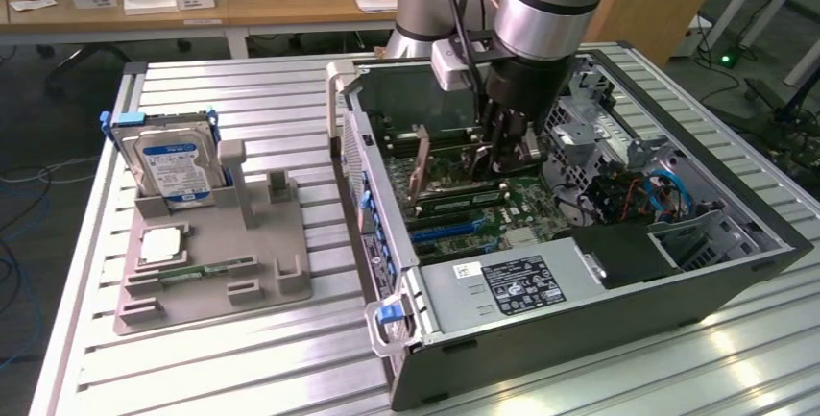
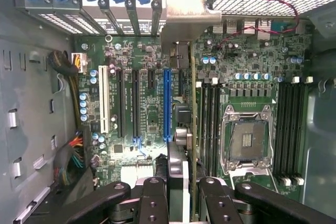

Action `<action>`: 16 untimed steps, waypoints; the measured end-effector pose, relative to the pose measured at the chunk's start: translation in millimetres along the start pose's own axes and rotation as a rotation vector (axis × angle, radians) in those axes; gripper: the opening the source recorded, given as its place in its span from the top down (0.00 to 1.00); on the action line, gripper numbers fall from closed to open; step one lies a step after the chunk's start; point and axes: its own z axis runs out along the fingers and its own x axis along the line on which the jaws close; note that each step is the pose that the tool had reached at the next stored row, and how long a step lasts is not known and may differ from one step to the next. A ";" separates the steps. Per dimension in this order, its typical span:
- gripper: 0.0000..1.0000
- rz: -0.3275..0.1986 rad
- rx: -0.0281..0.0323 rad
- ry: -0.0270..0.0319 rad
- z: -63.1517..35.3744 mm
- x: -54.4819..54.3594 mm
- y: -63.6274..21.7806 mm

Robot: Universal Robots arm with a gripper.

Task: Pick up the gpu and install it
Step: 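Insert the gpu into the slot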

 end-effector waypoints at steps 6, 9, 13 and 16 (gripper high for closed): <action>0.72 0.000 0.0000 0.0002 2.8 0.3 1.0; 0.72 0.000 0.0000 0.0001 3.8 0.4 1.3; 0.72 0.000 0.0000 0.0001 5.7 0.6 1.4; 0.72 0.000 -0.0001 0.0003 5.8 0.6 1.4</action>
